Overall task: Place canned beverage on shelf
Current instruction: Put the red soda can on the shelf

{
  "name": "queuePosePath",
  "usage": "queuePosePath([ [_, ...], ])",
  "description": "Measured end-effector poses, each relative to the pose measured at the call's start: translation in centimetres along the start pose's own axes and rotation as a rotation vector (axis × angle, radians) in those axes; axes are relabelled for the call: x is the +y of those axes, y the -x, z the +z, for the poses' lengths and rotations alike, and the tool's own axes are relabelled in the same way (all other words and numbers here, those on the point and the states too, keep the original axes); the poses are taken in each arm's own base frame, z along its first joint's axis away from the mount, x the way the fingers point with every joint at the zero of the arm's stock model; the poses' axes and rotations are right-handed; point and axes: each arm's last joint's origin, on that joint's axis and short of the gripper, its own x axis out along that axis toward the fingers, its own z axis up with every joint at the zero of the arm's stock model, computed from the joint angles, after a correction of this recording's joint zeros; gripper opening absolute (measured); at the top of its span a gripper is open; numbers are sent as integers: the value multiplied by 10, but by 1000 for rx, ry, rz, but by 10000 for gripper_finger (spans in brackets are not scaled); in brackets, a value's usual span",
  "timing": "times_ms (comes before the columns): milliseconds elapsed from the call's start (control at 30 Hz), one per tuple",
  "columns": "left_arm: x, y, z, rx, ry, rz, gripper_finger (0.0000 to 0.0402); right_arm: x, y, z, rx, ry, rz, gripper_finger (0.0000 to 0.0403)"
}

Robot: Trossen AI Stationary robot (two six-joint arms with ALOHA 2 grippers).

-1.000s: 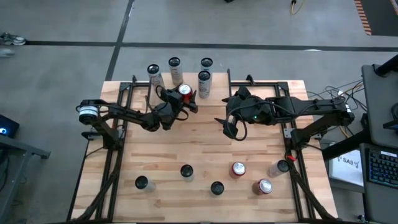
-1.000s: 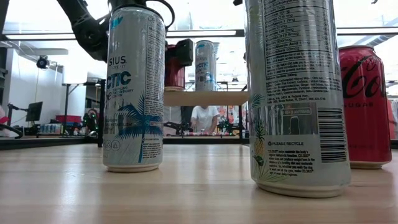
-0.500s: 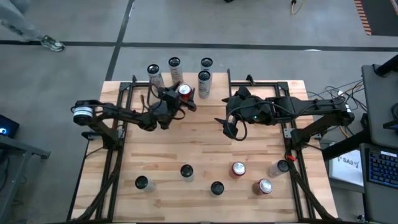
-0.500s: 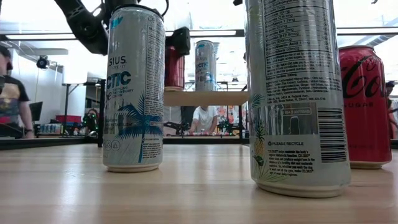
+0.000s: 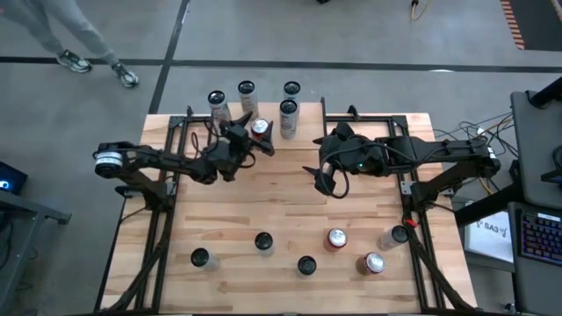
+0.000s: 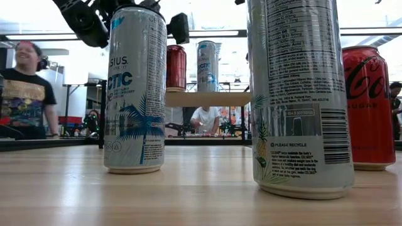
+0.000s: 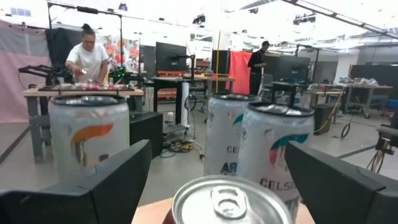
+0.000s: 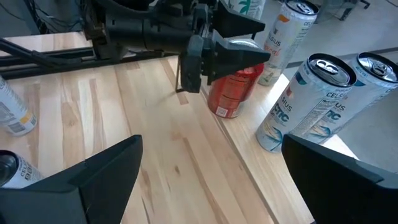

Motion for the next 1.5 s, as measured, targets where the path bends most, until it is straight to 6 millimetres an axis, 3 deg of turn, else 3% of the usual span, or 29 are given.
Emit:
queuePosePath([
  [200, -3, 14, 20, -36, -30, -42, 354, 0, 0, 0, -4, -1, 1, 375],
  [300, -11, 34, 36, -41, -105, -135, 354, 0, 0, 0, -4, 0, 1, 375],
  [400, -17, 59, 44, 9, -296, -293, 344, 0, 0, 0, -4, 2, 1, 375],
  [500, -12, 81, 38, 159, -476, -506, 312, 0, 0, 0, -3, 15, 1, 375],
  [600, 2, 91, 30, 334, -497, -714, 257, 0, 0, 0, -3, 20, 1, 375],
  [867, 20, 61, 18, 411, -470, -558, 19, 0, 0, 1, -6, 35, 1, 375],
  [1100, 26, 29, 1, 480, -472, -438, 5, 0, 0, 1, -6, 36, 1, 375],
  [1367, 17, 0, 0, 484, -521, -391, 1, 0, 0, 1, -6, 42, 1, 375],
  [1500, 12, -3, 3, 479, -537, -399, 0, 0, 0, 2, -21, 34, 4, 375],
])
